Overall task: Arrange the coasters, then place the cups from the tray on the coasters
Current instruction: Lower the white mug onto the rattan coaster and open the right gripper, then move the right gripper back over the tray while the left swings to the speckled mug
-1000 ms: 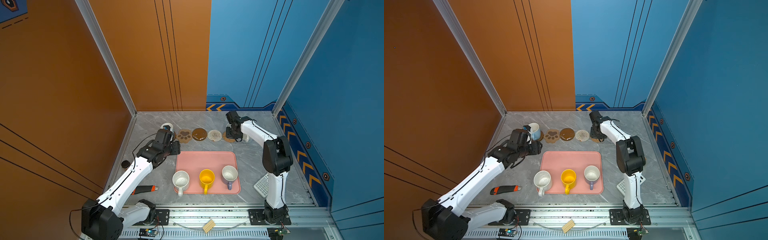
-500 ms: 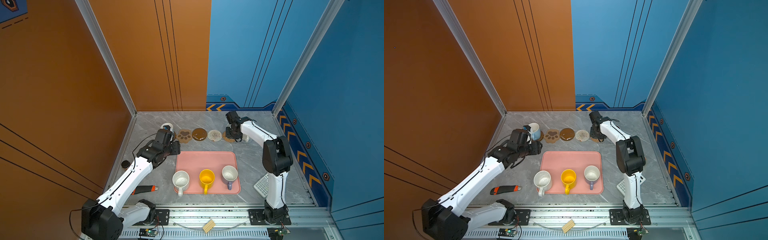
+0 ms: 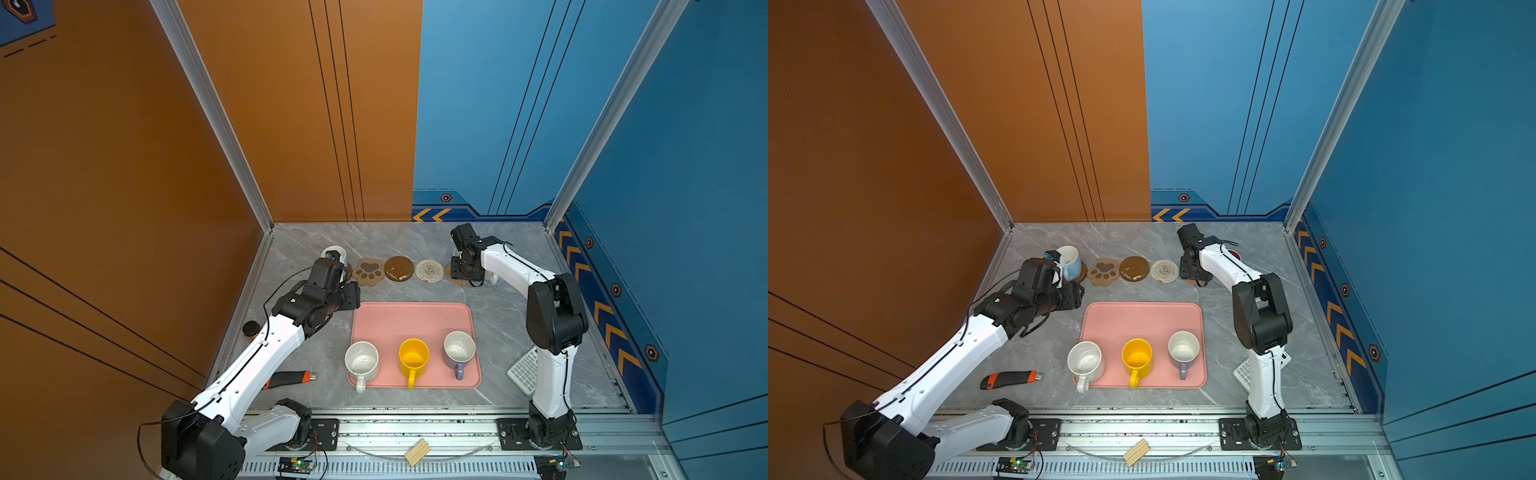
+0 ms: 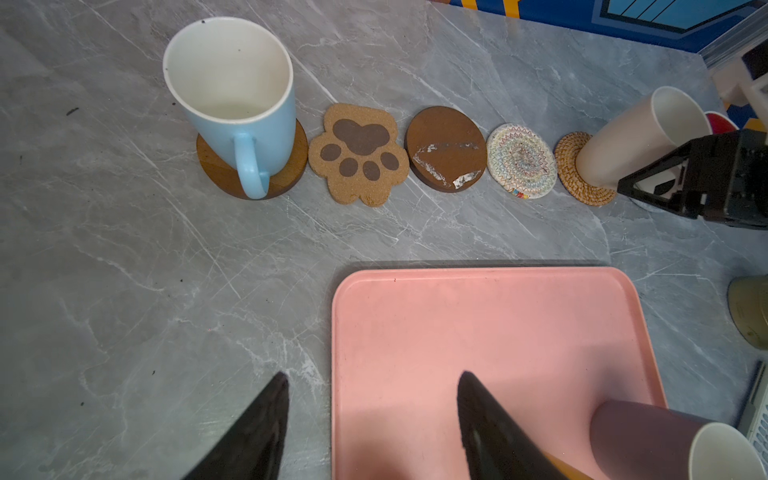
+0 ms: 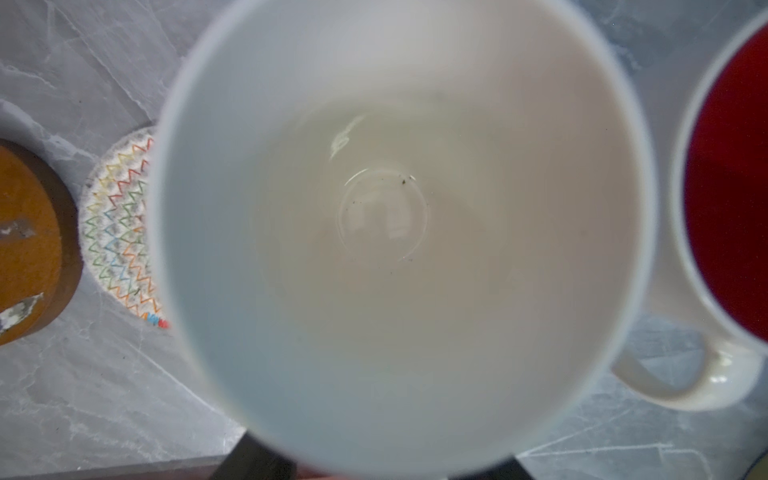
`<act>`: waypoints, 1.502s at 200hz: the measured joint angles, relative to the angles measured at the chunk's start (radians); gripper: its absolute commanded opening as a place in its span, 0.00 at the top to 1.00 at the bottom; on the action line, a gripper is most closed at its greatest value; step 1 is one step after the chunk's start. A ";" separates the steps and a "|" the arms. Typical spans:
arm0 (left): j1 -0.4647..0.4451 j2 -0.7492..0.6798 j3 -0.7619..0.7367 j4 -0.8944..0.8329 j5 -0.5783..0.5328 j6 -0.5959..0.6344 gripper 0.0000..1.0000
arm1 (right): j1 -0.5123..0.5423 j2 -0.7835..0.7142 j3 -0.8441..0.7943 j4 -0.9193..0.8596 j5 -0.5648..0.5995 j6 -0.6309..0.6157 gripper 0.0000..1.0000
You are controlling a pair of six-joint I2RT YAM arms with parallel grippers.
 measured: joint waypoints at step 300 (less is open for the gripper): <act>-0.217 -0.285 -0.060 -0.177 -0.020 -0.081 0.34 | 0.501 -1.016 -0.633 -0.272 0.219 0.338 0.34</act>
